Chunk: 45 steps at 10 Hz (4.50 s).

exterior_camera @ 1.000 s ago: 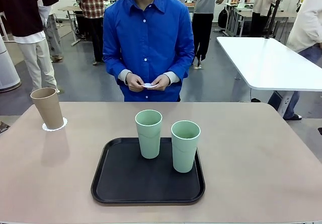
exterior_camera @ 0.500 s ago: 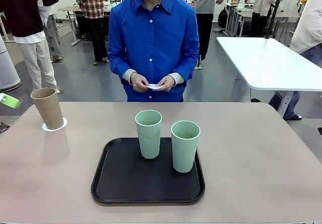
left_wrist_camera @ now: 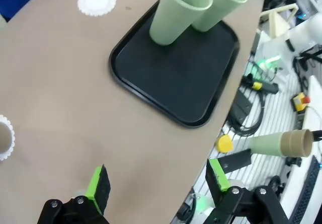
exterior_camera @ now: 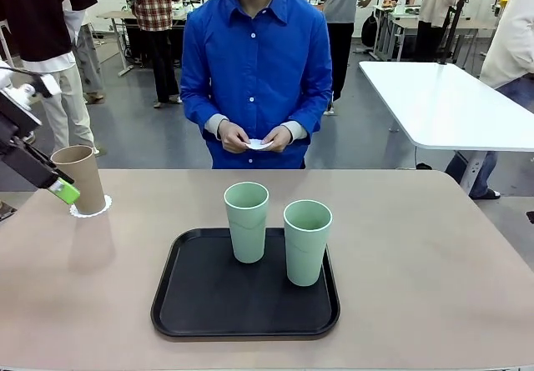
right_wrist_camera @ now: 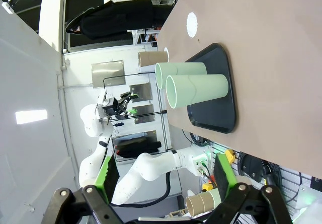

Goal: Place coasters on the table and set cups on them.
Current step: Take one Reusable plastic cup from the Flat Tray and place it on a coaster set by the human.

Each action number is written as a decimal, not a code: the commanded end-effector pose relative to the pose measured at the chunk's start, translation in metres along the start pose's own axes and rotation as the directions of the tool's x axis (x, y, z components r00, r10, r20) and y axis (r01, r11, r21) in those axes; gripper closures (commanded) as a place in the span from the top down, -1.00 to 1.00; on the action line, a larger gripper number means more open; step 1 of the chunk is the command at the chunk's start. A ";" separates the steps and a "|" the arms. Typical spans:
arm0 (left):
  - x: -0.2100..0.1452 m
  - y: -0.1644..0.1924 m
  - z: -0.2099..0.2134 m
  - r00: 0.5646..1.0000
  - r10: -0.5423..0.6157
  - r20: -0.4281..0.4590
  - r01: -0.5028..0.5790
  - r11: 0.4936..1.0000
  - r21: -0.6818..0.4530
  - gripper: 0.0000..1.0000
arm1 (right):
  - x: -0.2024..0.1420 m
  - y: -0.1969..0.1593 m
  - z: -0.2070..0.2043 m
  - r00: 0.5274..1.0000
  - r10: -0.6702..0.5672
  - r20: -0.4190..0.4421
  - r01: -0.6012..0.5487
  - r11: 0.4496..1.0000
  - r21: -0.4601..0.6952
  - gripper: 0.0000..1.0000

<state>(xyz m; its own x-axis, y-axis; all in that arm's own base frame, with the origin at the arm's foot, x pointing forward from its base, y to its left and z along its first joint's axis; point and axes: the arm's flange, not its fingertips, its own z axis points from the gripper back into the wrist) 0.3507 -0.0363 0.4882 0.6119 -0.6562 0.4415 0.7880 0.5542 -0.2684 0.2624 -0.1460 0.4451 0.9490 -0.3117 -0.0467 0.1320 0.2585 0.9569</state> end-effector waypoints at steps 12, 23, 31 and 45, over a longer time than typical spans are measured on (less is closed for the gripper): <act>0.064 -0.001 -0.065 0.943 -0.326 -0.064 0.332 0.924 0.187 1.00 | 0.000 0.001 0.000 1.000 0.007 0.003 -0.007 1.000 0.022 1.00; 0.053 0.017 -0.148 0.707 -0.292 0.644 0.486 0.862 -0.144 1.00 | 0.000 0.001 0.000 1.000 0.007 0.003 -0.007 1.000 0.022 1.00; 0.054 0.021 -0.146 0.729 -0.273 0.627 0.453 0.880 -0.144 1.00 | 0.000 0.001 0.000 1.000 0.007 0.003 -0.007 1.000 0.022 1.00; 0.030 0.048 -0.279 0.530 -0.292 0.796 0.547 0.835 -0.059 1.00 | 0.000 0.001 0.000 1.000 0.007 0.003 -0.007 1.000 0.022 1.00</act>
<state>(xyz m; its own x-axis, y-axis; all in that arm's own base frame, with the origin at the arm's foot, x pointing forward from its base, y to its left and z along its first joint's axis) 0.4243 -0.1668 0.2615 0.1189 -0.1237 0.9852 0.9919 0.0588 -0.1123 0.2622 -0.1463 0.4451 0.9488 -0.3124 -0.0468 0.1322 0.2581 0.9570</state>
